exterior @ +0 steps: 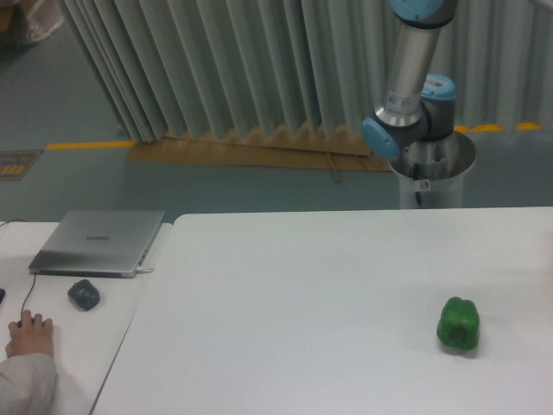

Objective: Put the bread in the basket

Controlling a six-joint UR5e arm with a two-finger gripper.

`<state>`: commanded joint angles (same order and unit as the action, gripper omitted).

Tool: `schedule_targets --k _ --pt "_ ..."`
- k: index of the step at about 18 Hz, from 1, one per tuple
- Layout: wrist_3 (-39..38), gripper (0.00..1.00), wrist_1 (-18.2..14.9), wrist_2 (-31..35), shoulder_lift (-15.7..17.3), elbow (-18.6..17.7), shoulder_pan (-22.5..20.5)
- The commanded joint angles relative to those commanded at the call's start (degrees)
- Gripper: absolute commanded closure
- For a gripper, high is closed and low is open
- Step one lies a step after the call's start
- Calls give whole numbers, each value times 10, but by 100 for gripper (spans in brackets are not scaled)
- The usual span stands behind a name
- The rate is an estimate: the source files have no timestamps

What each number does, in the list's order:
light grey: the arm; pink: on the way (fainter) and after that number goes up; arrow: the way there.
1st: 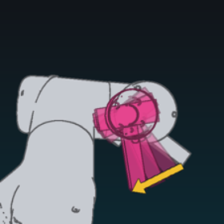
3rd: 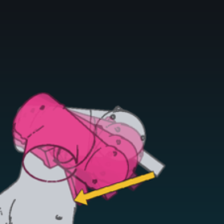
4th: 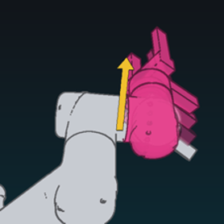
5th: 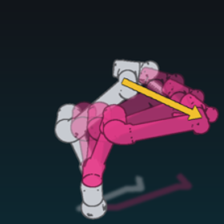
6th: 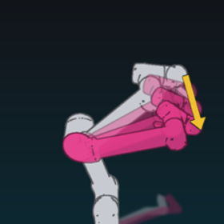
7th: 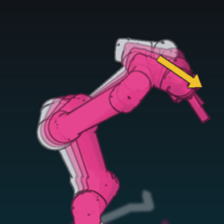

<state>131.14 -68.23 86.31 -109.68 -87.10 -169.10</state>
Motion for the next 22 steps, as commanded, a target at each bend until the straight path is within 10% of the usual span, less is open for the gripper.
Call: schedule_targets --k 17,22 --pt "19 72 50 -1 -33 40 -36" --pt "15 0 56 -3 -34 36 -36"
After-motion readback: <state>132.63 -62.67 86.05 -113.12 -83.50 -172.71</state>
